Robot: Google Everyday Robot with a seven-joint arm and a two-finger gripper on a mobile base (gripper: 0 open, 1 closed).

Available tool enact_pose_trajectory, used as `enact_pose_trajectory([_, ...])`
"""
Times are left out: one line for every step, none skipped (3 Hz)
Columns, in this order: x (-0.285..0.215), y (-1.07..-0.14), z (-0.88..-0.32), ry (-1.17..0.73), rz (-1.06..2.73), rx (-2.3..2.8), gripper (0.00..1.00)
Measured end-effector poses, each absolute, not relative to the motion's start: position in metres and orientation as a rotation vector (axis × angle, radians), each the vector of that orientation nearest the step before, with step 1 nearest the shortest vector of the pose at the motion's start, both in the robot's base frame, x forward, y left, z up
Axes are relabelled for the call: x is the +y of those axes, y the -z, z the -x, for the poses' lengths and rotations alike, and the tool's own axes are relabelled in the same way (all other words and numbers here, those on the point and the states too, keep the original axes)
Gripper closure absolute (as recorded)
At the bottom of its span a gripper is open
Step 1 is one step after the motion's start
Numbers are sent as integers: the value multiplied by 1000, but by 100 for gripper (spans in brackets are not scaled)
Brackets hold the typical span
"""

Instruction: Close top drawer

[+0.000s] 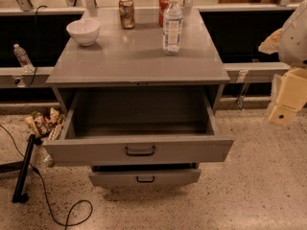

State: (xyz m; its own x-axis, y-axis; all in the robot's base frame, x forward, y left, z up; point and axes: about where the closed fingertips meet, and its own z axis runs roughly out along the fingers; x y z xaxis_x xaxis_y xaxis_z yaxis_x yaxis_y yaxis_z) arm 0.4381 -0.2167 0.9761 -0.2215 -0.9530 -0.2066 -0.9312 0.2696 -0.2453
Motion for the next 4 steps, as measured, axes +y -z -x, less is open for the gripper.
enact_pose_trajectory([-217,-976,-438,98,1725,2232,0])
enact_pose_trajectory([-218,-966,-435,50,1687,2230,18])
enact_pose_trajectory([-205,-920,-420,-101,1622,2241,47])
enact_pose_trajectory([-192,-867,-399,-256,1614,2219,72])
